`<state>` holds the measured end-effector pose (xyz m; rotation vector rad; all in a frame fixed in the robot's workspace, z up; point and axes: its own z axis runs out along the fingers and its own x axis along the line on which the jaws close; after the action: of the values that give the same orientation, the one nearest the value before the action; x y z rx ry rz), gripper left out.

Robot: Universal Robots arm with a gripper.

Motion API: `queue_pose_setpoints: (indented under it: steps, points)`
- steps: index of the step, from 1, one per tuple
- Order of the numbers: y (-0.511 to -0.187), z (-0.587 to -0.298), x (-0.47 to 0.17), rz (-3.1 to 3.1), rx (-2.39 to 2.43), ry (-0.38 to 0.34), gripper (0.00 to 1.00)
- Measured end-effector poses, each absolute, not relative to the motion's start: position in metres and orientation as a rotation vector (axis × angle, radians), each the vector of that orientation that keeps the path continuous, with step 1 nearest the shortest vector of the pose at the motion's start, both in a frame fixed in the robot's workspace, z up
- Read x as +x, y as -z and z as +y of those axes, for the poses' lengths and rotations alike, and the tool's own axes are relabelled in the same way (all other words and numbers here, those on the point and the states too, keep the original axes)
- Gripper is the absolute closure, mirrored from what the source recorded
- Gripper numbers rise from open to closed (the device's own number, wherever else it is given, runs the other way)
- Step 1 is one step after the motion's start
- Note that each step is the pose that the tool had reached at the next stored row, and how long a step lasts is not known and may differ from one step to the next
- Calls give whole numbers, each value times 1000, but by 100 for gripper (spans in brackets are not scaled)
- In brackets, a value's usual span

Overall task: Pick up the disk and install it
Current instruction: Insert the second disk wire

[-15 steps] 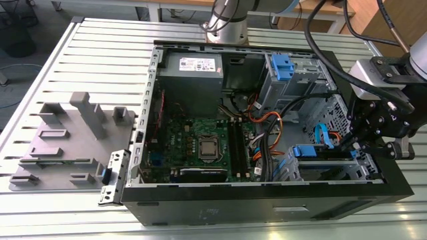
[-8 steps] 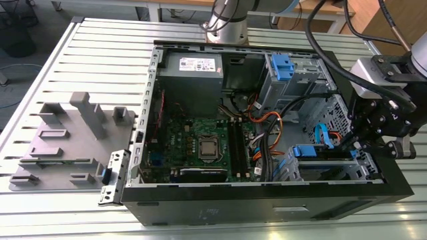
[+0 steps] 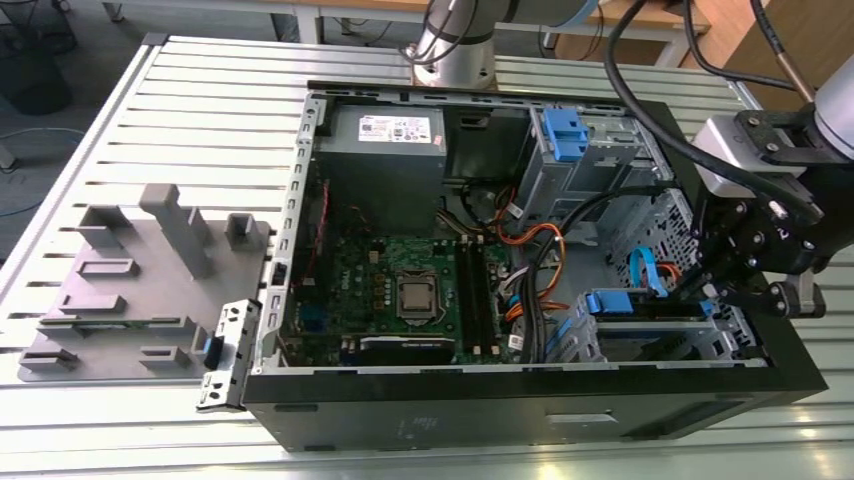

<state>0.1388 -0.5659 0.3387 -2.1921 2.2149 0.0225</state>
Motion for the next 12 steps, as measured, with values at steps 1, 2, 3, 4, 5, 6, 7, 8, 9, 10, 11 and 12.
queue_pose_setpoints:
  steps: [1, 2, 3, 4, 5, 6, 7, 8, 9, 10, 11, 12]
  points:
    - [-339, -566, 138, 2215, -2192, -22, 84]
    - [-338, -565, 138, 2215, -2192, -23, 84]
    - [-338, -565, 138, 2215, -2192, -23, 84]
    - [-338, -565, 138, 2215, -2192, -22, 84]
    - [-338, -564, 137, 2215, -2192, -22, 84]
    - [-338, -564, 137, 2215, -2192, -22, 84]
    - [-337, -564, 136, 2215, -2192, -22, 84]
    - [-337, -563, 136, 2215, -2192, -22, 84]
    - [-337, -563, 136, 2215, -2192, -22, 84]
    - [-336, -563, 136, 2215, -2192, -23, 84]
    - [-336, -563, 136, 2215, -2192, -22, 84]
    - [-336, -563, 136, 2215, -2192, -22, 84]
